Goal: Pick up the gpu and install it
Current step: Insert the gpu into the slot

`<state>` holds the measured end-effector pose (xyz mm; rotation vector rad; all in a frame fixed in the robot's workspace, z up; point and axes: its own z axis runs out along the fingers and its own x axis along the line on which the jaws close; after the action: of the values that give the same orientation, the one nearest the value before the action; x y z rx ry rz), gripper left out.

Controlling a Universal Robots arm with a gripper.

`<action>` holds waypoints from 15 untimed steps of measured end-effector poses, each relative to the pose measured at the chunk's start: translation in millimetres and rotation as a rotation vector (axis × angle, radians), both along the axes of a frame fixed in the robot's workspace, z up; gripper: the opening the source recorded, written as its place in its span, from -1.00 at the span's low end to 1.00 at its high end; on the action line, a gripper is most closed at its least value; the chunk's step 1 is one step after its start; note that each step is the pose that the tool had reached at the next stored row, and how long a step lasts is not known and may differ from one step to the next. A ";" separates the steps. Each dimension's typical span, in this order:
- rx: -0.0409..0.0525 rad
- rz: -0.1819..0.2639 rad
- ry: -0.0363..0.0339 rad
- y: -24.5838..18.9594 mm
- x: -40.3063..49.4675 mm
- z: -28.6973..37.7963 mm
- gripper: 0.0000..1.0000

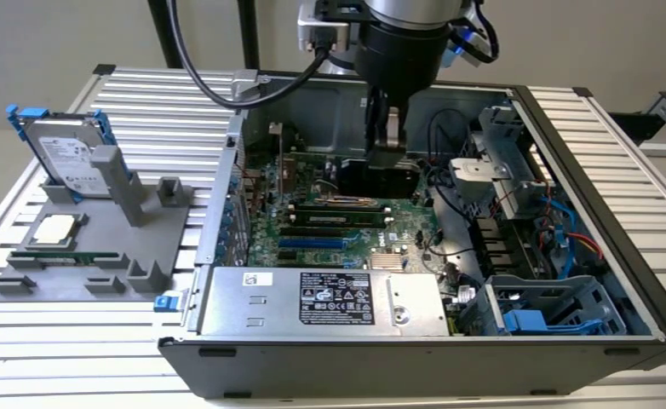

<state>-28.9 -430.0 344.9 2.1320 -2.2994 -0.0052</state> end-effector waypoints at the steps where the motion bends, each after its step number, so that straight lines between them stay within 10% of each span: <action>1: 0.0000 0.000 0.0000 0.0 0.0 -0.4 -1.00; 15: 0.0000 0.000 0.0000 0.0 0.0 -6.5 -1.00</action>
<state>-28.9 -430.0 338.4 2.1320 -2.2995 -0.0052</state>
